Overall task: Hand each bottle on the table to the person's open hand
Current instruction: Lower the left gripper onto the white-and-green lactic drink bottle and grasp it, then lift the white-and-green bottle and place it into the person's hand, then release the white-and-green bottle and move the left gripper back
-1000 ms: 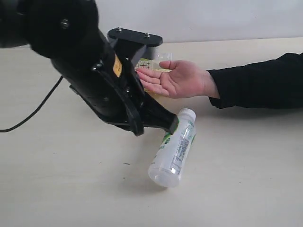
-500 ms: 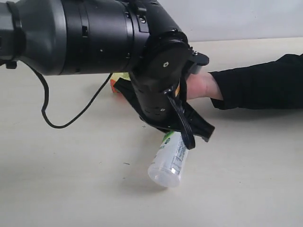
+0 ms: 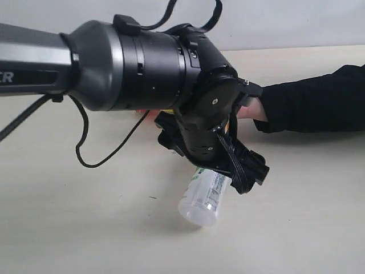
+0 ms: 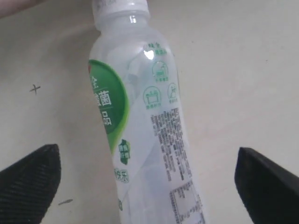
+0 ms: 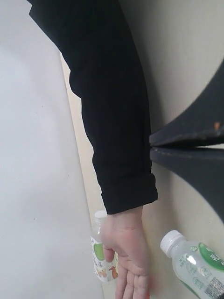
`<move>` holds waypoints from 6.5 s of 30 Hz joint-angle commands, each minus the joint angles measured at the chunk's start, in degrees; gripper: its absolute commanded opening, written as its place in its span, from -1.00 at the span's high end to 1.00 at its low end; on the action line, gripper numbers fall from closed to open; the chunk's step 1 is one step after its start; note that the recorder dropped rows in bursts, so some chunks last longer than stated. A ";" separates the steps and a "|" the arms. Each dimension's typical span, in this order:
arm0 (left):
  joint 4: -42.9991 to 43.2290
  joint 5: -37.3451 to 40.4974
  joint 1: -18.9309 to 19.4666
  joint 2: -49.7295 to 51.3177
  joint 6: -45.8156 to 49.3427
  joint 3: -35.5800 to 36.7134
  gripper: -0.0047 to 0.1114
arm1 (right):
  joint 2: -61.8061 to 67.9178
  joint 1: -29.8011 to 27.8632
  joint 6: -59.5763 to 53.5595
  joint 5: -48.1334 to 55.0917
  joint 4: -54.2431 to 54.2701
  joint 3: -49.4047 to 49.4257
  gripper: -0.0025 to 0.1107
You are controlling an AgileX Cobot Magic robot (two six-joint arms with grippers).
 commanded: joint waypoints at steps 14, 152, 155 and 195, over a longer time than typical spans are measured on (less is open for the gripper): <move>0.77 -3.87 -0.26 4.46 0.28 -0.19 -0.75 | -0.30 -0.02 -0.13 -0.48 -0.23 0.23 0.96; -17.76 3.22 15.67 -22.77 4.74 -3.01 -0.43 | -0.30 -0.02 -0.13 -0.48 -0.23 0.23 0.96; -17.76 5.84 15.67 -24.34 10.54 -3.01 -0.43 | -0.30 -0.02 -0.13 -0.48 -0.23 0.23 0.96; -11.29 5.48 34.81 -0.39 74.74 -17.73 -0.30 | -0.30 -0.02 -0.13 -0.48 -0.23 0.23 0.96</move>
